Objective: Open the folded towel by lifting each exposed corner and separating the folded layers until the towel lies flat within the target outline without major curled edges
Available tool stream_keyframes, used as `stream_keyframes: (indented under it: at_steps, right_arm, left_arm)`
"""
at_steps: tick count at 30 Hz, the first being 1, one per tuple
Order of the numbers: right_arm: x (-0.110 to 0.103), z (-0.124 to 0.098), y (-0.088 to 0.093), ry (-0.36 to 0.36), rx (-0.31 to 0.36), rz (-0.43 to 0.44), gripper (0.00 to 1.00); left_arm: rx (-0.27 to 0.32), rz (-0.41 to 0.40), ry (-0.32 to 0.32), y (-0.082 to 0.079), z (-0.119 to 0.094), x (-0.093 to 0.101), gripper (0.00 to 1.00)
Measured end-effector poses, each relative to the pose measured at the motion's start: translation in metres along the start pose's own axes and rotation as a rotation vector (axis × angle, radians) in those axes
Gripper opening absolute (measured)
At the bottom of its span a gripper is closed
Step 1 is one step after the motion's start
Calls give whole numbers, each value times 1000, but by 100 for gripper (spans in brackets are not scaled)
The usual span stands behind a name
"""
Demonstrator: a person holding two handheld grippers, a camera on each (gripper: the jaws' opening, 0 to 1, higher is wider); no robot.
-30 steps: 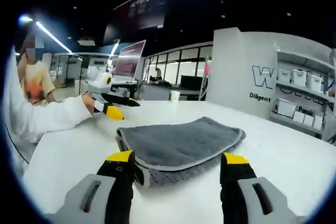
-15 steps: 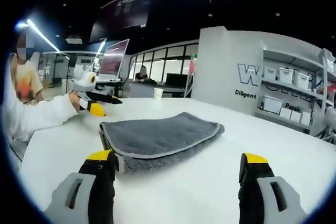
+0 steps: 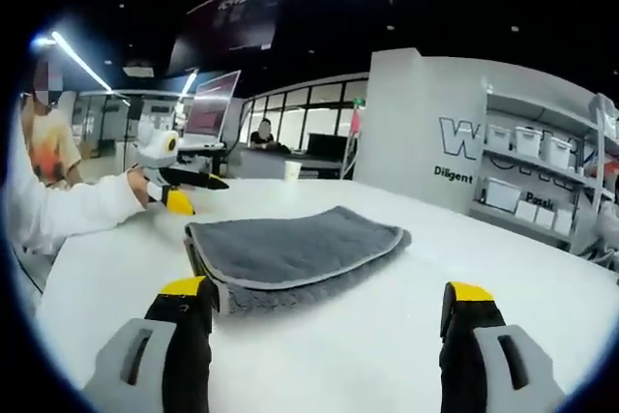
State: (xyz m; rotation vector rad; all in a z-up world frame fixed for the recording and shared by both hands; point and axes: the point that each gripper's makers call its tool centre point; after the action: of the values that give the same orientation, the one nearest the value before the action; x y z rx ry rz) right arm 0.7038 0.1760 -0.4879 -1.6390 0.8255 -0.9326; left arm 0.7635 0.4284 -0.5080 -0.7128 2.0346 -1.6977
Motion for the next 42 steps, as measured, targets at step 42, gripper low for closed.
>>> stream_keyframes:
  at_steps: [42]
  right_arm:
    - [-3,3,11,-15,-41,39,100]
  left_arm:
    - [-84,479,-43,-16,75,102,91]
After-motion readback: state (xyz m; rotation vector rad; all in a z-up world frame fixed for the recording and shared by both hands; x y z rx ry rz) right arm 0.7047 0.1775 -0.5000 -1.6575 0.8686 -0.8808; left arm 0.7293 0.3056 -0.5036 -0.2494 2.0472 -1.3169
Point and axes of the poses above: the point that each gripper's makers call its tool centre point, and the gripper's own axes: z roughly forward along the fingers, x roughly to its right, y roughly out of its underside, and after that the axes turned 8 degrees about y, right-handed
